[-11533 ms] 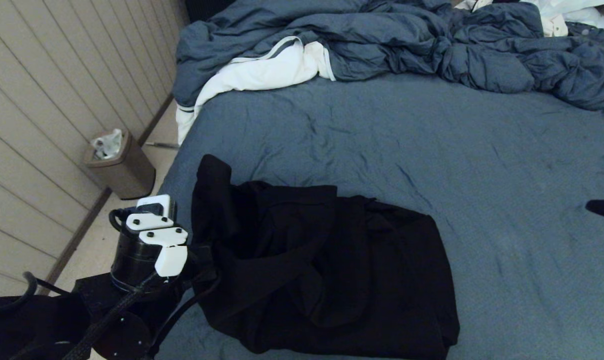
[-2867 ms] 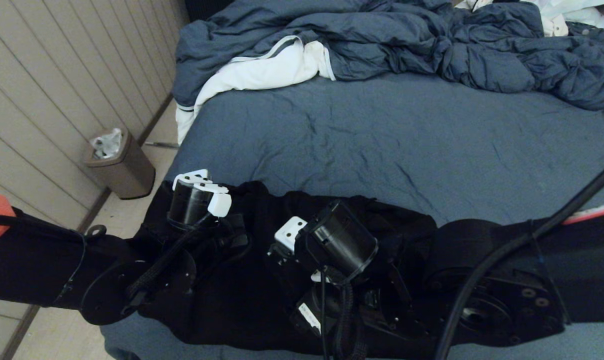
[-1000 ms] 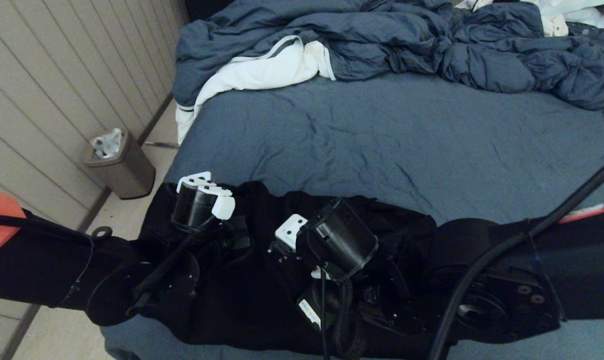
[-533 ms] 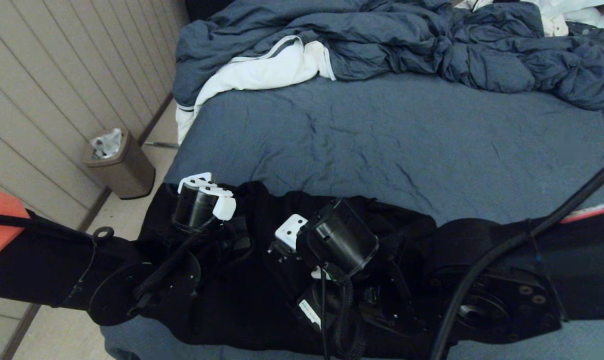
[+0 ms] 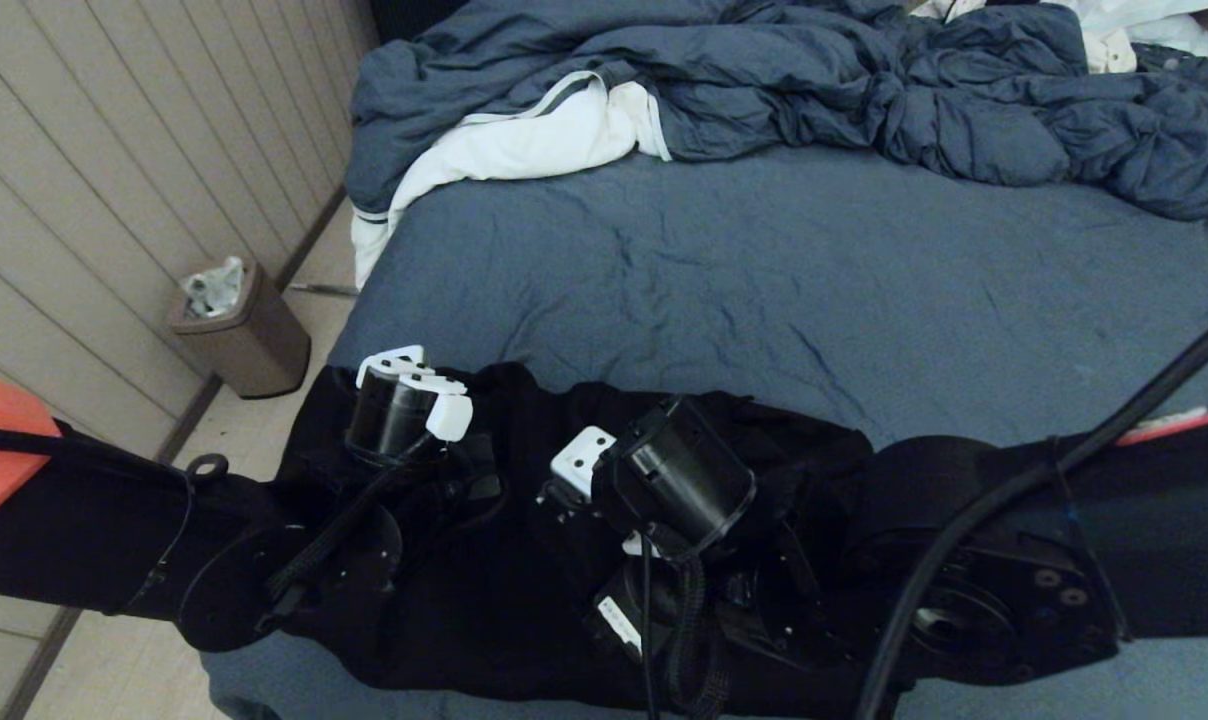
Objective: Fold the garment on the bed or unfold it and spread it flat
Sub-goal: Unfold the black sweatshirt
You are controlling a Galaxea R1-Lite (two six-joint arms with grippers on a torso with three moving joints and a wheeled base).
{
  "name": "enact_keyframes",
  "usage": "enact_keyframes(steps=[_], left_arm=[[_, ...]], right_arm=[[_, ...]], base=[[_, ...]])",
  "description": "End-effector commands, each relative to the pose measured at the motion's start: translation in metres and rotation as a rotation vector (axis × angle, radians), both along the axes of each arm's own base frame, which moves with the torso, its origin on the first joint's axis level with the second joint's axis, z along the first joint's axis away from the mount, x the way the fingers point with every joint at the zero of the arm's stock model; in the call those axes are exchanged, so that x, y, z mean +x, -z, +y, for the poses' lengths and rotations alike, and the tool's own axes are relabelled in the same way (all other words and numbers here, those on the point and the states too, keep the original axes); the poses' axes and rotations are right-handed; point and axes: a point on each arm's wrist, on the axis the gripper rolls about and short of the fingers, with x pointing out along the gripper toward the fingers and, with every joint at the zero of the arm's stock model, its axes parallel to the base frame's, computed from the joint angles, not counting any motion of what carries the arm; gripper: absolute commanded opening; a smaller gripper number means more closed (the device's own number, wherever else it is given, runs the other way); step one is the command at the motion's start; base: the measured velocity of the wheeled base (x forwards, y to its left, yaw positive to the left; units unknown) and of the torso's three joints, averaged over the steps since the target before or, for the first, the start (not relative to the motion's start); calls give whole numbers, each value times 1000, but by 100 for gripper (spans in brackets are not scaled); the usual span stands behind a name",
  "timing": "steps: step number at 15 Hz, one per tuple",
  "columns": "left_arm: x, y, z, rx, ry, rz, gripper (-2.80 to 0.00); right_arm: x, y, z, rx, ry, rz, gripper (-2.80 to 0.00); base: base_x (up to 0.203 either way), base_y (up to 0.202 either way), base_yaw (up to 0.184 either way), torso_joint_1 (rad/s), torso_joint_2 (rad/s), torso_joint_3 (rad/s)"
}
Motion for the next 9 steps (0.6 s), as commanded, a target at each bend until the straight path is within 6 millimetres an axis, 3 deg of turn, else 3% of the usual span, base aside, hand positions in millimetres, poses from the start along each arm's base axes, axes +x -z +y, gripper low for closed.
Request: enact_keyframes(steps=[1, 9], left_arm=[[0, 1, 0, -2, -4, -1, -280], [1, 5, -4, 5, 4, 8, -280]], right_arm=[[-1, 5, -2, -23, -3, 9, -280], [-1, 3, -3, -38, -23, -7, -280]], base=[[0, 0, 0, 0, 0, 0], [0, 0, 0, 0, 0, 0]])
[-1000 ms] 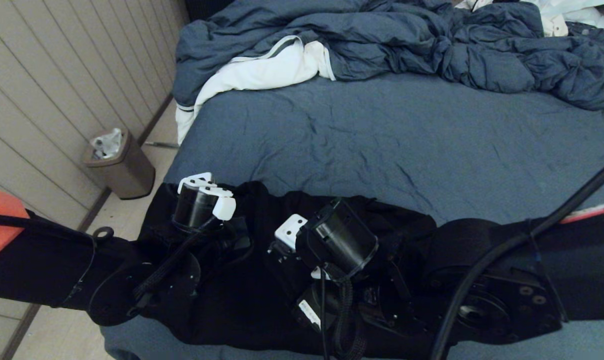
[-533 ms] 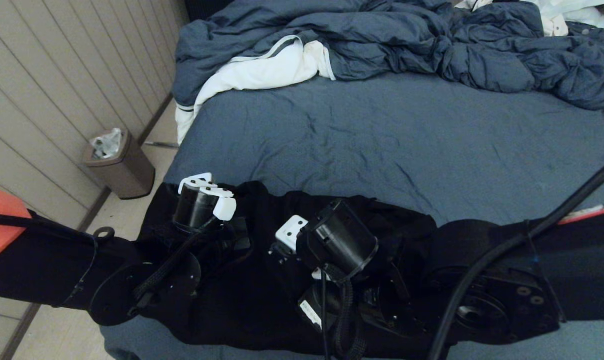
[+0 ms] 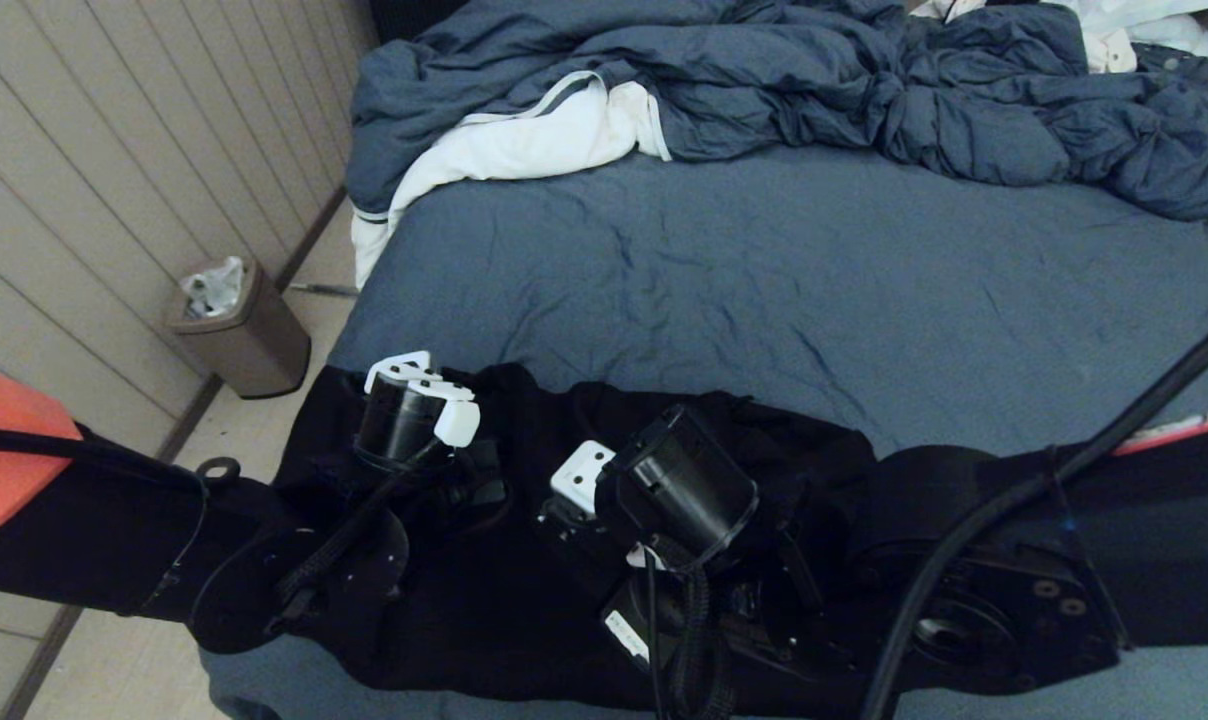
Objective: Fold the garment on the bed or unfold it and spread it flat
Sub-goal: Unfold the black sweatshirt
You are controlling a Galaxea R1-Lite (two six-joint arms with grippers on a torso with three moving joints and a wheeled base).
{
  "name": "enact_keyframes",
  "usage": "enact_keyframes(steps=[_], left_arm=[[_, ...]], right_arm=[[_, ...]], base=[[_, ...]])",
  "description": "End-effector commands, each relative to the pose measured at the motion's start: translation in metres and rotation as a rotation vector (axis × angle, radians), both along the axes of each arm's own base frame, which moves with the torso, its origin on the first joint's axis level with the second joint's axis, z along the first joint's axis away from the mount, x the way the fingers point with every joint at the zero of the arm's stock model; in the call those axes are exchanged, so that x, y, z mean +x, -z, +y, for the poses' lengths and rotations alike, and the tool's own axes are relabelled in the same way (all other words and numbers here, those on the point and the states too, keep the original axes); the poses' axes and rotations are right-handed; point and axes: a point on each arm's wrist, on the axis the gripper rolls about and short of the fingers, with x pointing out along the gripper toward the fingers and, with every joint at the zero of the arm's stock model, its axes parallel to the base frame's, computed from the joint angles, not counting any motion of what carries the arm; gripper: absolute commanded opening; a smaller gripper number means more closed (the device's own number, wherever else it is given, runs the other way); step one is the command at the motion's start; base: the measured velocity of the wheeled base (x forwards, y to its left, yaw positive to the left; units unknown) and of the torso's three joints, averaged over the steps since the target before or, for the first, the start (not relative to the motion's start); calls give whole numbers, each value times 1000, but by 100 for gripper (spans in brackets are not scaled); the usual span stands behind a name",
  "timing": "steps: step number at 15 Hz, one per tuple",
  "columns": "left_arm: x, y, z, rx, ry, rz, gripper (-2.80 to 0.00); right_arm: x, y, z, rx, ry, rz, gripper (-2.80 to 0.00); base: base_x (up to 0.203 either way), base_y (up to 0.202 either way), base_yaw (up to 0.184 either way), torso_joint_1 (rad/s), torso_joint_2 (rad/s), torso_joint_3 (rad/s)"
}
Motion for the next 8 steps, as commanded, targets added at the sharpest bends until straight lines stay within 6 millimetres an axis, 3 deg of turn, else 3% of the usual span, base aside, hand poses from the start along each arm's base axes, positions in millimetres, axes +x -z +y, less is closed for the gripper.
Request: enact_keyframes(steps=[1, 4, 8], left_arm=[[1, 1, -1, -5, -4, -4, -280], [1, 0, -1, -8, -5, -9, -280], [2, 0, -2, -18, -9, -8, -280]], right_arm=[[1, -3, -1, 5, 9, -8, -280], [30, -21, -19, 33, 159, -108, -280], [84, -68, -30, 112, 311, -319, -280]], base=[[0, 0, 0, 0, 0, 0], [0, 0, 0, 0, 0, 0], [0, 0, 0, 0, 0, 0]])
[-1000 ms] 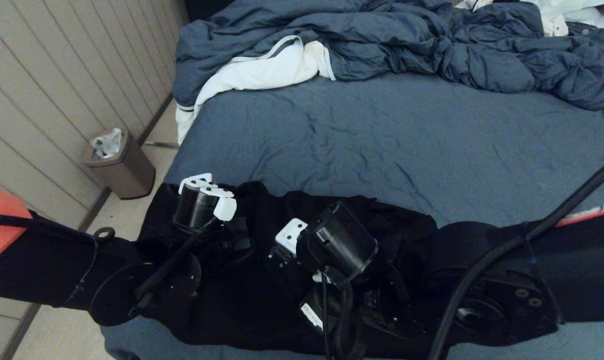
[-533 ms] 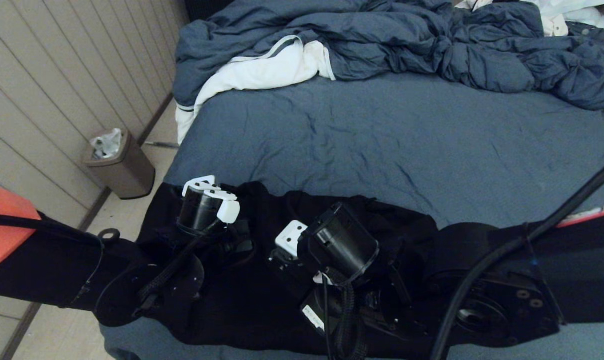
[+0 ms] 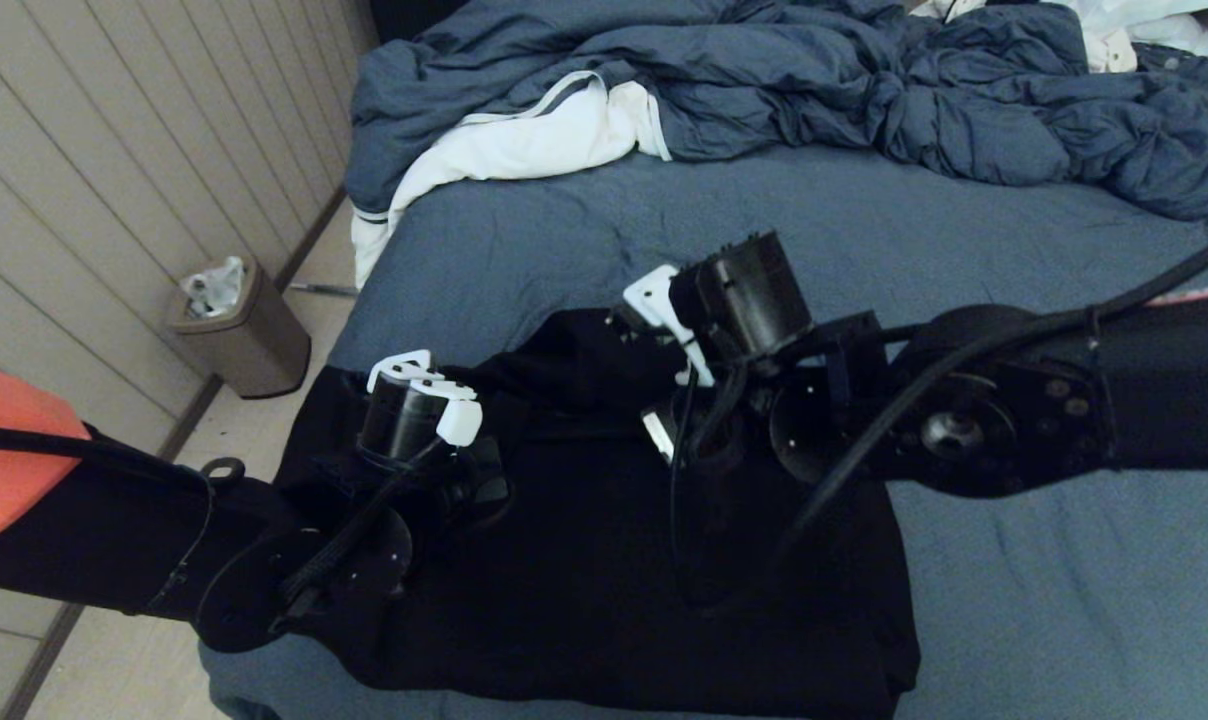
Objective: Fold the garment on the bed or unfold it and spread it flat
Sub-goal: Unfold the black sweatshirt
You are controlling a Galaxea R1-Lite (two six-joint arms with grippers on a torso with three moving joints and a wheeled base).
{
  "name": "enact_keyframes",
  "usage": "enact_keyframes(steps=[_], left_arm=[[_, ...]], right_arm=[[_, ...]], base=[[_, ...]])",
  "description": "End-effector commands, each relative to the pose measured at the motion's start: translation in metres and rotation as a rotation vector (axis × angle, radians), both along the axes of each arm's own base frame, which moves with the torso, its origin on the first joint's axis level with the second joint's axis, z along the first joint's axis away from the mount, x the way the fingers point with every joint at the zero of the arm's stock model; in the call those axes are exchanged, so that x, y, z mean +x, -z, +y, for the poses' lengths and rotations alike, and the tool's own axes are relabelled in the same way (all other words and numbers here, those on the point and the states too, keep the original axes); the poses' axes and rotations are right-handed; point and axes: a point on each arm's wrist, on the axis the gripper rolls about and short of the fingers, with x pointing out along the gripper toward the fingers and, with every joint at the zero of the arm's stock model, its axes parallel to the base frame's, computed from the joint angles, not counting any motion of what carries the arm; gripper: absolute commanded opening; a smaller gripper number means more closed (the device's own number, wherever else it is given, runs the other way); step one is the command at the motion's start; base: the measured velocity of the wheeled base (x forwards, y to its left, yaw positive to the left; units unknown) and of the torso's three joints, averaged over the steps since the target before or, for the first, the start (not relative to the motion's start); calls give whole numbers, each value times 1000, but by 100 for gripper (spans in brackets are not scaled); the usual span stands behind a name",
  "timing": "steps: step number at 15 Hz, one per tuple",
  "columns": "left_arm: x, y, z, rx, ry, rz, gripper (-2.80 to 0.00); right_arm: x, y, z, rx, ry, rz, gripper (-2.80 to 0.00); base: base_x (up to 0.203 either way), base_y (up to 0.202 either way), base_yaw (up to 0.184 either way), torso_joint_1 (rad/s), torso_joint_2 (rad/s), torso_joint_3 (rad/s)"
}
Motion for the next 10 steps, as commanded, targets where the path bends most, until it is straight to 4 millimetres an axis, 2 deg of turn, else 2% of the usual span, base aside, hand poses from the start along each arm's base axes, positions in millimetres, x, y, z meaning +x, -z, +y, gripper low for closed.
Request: enact_keyframes(steps=[1, 3, 4, 7, 10], left_arm=[[0, -1, 0, -7, -5, -5, -280], [-1, -4, 1, -13, -5, -10, -280], [-1, -4, 1, -13, -5, -10, -280], [-1, -3, 1, -14, -3, -7, -280], [-1, -2, 1, -12, 0, -2, -280]], right_arm=[[27, -11, 1, 15, 49, -58, -280], [61, -24, 7, 20, 100, -144, -280], [83, -22, 11, 12, 123, -176, -280], [131, 5, 16, -27, 157, -289, -280], [155, 30, 18, 5, 177, -392, -280]], base=[[0, 0, 0, 0, 0, 0], [0, 0, 0, 0, 0, 0], [0, 0, 0, 0, 0, 0], [0, 0, 0, 0, 0, 0], [0, 0, 0, 0, 0, 0]])
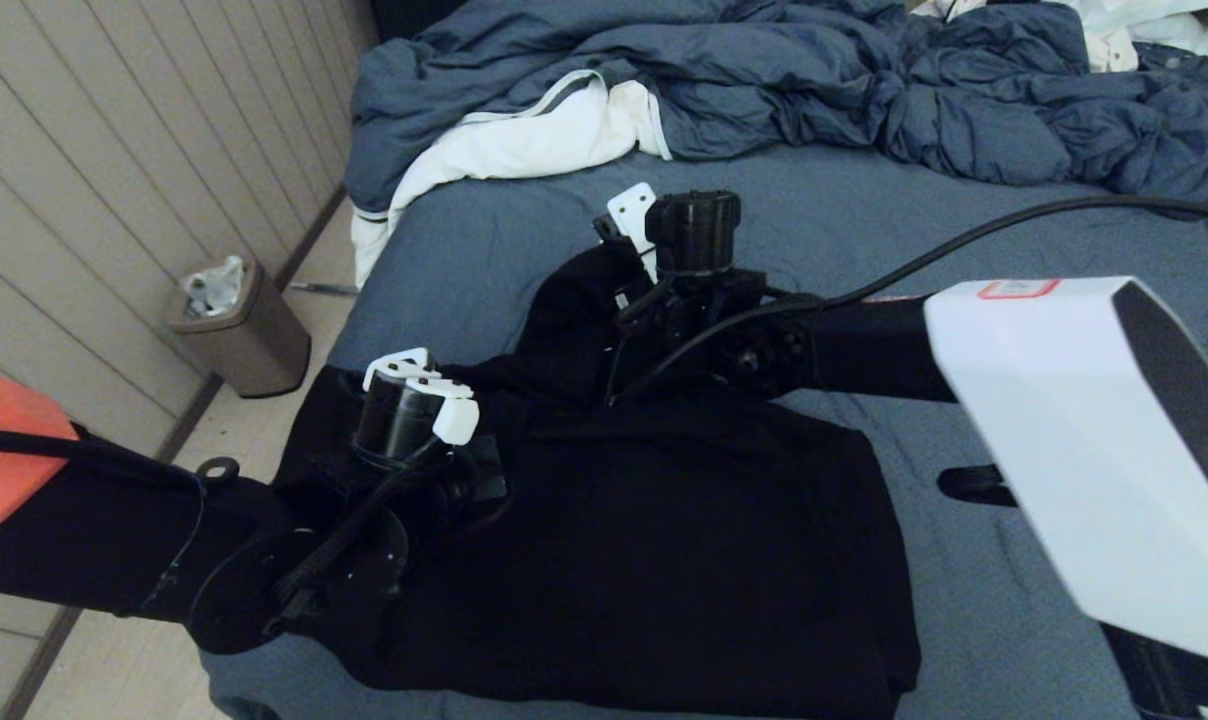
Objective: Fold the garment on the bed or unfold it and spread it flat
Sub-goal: Unfold the black sweatshirt
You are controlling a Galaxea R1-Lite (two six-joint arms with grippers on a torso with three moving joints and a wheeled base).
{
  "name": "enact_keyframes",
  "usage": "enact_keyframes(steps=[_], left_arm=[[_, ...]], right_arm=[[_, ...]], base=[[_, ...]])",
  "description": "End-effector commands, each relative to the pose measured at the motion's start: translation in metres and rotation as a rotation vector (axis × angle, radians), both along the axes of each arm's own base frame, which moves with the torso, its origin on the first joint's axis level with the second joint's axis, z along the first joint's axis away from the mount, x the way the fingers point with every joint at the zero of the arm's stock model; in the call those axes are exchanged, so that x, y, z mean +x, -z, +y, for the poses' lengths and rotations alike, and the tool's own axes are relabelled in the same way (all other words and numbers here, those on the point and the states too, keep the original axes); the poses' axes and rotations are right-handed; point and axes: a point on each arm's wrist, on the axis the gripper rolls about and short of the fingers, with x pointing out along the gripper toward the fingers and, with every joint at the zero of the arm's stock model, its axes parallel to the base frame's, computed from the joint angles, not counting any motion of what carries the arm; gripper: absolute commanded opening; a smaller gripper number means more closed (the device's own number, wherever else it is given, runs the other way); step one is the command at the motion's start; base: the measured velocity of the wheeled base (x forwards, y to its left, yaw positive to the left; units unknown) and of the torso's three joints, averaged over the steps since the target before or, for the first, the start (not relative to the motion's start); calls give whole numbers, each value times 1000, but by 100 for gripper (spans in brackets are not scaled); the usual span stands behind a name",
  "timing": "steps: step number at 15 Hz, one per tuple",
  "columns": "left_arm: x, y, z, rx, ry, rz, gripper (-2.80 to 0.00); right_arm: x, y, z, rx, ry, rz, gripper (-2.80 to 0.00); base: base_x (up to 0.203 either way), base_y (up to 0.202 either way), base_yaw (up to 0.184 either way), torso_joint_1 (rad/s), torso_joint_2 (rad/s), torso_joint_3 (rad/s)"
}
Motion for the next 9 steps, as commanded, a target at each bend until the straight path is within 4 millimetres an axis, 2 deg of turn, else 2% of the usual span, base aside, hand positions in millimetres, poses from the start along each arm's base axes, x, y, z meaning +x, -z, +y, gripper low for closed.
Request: enact_keyframes(steps=[1, 4, 9], left_arm=[[0, 0, 0, -6, -5, -2, -280], [1, 2, -1, -5, -6, 3, -280], [2, 6, -2, 2, -4, 13, -280]], right_arm=[[19, 36, 6, -3, 11, -18, -280], [26, 48, 1, -3, 21, -48, -280], [21, 40, -1, 8, -5, -54, -280]], base=[[0, 0, 0, 0, 0, 0], [0, 0, 0, 0, 0, 0], [0, 0, 0, 0, 0, 0]])
